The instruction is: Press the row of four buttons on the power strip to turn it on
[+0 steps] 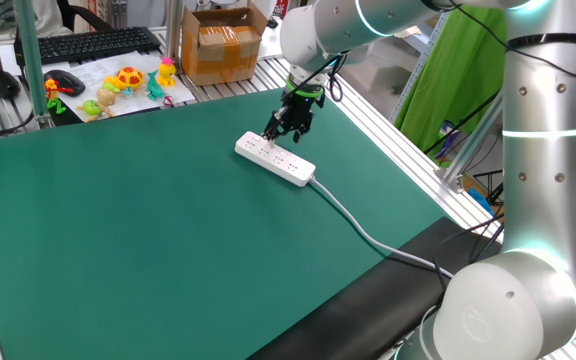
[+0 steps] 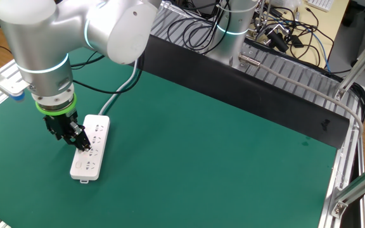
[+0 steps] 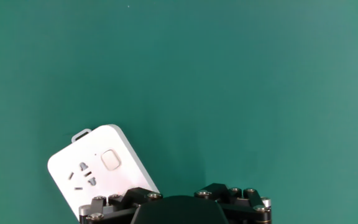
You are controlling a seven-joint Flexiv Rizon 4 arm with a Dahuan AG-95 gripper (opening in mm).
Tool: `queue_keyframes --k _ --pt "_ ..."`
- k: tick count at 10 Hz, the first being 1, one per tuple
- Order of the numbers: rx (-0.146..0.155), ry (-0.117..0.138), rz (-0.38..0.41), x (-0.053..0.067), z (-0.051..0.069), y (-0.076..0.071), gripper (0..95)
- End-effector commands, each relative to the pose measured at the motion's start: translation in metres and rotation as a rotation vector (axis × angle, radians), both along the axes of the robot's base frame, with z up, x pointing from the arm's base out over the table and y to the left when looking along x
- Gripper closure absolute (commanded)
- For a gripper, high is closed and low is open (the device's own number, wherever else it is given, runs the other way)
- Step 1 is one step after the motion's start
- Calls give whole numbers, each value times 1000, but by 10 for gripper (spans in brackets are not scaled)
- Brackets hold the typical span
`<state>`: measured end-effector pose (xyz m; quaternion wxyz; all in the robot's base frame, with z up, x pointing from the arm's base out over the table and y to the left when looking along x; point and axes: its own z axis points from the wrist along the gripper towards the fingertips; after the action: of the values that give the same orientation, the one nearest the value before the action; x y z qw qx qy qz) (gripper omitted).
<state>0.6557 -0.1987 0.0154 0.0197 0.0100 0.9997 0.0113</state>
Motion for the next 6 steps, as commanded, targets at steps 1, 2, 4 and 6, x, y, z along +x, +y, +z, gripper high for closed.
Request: queue_keyframes --k 1,2,4,6 --pt "-1 0 0 1 -8 -1 190" --pt "0 -1 -1 1 -9 -2 190" --pt "4 -1 -2 -2 -13 -2 190" --pt "6 -1 -6 -5 -16 -1 190"
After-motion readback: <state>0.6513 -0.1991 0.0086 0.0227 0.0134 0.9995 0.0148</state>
